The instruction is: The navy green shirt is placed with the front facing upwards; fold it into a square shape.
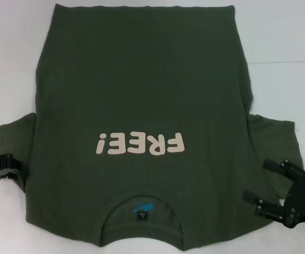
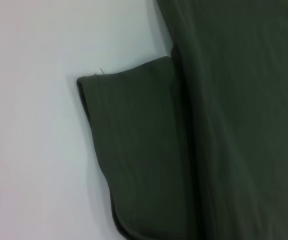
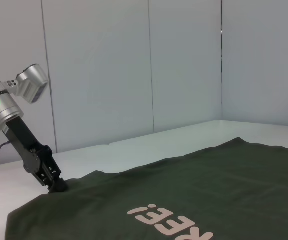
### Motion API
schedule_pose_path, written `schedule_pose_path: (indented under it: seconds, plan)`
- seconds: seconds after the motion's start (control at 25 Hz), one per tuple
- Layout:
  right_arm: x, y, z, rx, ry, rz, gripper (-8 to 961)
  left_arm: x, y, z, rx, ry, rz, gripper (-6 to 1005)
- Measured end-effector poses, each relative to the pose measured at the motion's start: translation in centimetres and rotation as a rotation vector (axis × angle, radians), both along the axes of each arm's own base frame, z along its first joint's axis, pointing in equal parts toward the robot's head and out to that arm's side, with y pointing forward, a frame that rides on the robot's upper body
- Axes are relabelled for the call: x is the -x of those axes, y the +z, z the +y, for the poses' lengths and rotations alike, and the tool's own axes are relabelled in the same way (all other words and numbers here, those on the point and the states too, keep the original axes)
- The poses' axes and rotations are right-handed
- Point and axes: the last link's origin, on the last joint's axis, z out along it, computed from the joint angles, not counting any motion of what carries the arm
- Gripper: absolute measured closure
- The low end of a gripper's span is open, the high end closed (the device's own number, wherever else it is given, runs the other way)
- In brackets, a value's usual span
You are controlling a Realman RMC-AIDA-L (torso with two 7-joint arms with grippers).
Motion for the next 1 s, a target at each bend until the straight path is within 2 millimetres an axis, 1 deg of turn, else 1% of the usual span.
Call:
schedule_pose_path:
  seconds: [0.16, 0.4, 0.68, 0.88, 1.0]
  plan:
    - [0.0, 0.0, 0.0, 0.0, 0.0, 0.0, 27, -0.1, 0.0, 0.1, 0.0, -0.001, -0.003, 738]
    - [0.0, 0.0, 0.0, -0.001, 0.001, -0.001, 27, -0.1, 0.2, 0.1, -0.002, 0.003, -0.001, 923]
    - [0.0, 0.0, 0.1, 0.0, 0.002, 0.0, 27, -0.1, 0.6, 0.1, -0.006, 0.01, 0.003, 923]
    - [0.1, 0.0, 0.1, 0.001, 0.002, 0.002, 27, -0.7, 1.3, -0.2, 0.005, -0.09, 0.004, 932]
    - [0.2, 0.0, 0.2, 0.001, 0.006, 0.003, 27, -0.8, 1.5, -0.3, 0.006, -0.096, 0.003, 937]
